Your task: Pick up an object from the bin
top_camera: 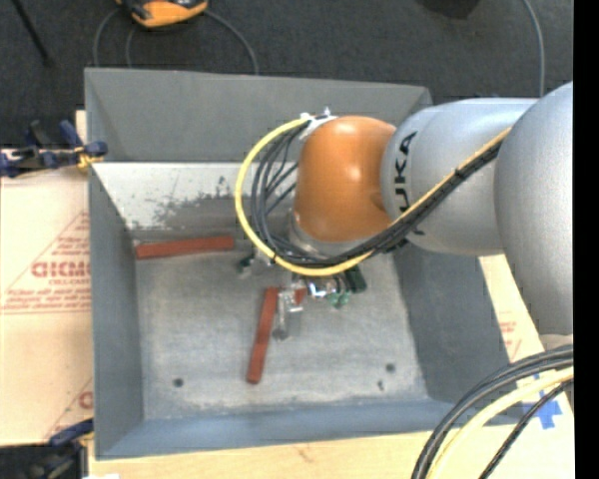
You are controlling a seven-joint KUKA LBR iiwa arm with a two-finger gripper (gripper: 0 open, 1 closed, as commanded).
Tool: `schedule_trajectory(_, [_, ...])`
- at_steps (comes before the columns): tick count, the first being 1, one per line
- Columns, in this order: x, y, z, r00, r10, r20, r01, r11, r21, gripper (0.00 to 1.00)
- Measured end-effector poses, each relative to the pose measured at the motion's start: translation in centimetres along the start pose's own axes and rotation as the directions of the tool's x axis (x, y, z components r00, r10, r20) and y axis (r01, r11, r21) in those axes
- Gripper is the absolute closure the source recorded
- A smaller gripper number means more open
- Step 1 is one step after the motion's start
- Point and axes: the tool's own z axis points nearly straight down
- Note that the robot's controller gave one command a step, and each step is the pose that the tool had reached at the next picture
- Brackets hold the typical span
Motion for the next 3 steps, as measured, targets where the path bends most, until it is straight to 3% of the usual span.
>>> schedule_trajectory(1, [0.5,1.9,1.1,0.998,-0.06,0.007,0.06,0.998,-0.005,0.0])
schedule_trajectory(2, [1.9,2.2,2.8,1.0,-0.03,-0.006,0.03,1.0,-0.006,0.0])
schedule_trajectory(3, [2.0,1.4,1.4,0.999,-0.032,-0.001,0.032,0.999,-0.005,0.0])
